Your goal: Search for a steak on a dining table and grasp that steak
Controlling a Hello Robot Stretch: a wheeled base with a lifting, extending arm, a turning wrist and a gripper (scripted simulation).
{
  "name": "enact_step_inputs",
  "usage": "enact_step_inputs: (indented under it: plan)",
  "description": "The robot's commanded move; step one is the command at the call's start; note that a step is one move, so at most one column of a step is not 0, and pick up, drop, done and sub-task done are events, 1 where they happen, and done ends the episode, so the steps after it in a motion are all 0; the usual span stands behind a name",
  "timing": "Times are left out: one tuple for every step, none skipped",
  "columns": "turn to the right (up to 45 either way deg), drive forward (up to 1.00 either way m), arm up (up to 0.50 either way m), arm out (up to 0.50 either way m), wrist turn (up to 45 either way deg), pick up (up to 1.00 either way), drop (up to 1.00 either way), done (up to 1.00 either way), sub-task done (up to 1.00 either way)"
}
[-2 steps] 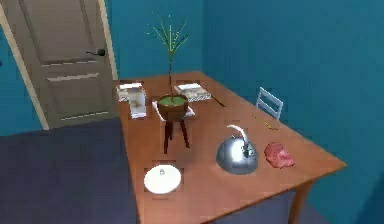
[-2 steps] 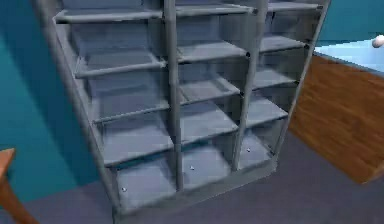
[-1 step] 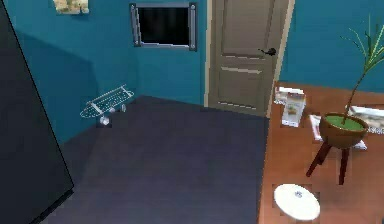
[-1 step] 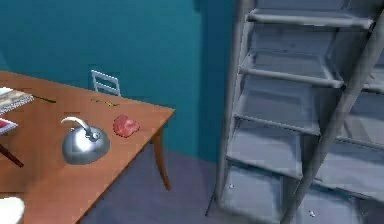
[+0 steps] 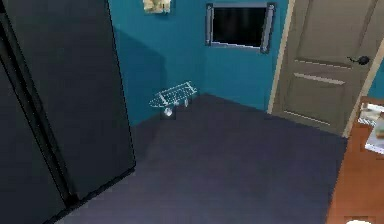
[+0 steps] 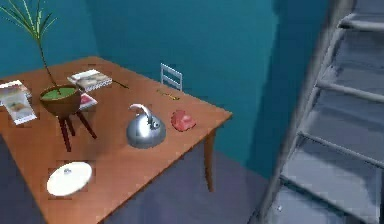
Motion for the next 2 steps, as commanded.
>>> enact_step_inputs:
  plan:
    - [45.0,0.0,0.0,0.0,0.0,0.0,0.0,0.0,0.0]
    - [45.0,0.0,0.0,0.0,0.0,0.0,0.0,0.0,0.0]
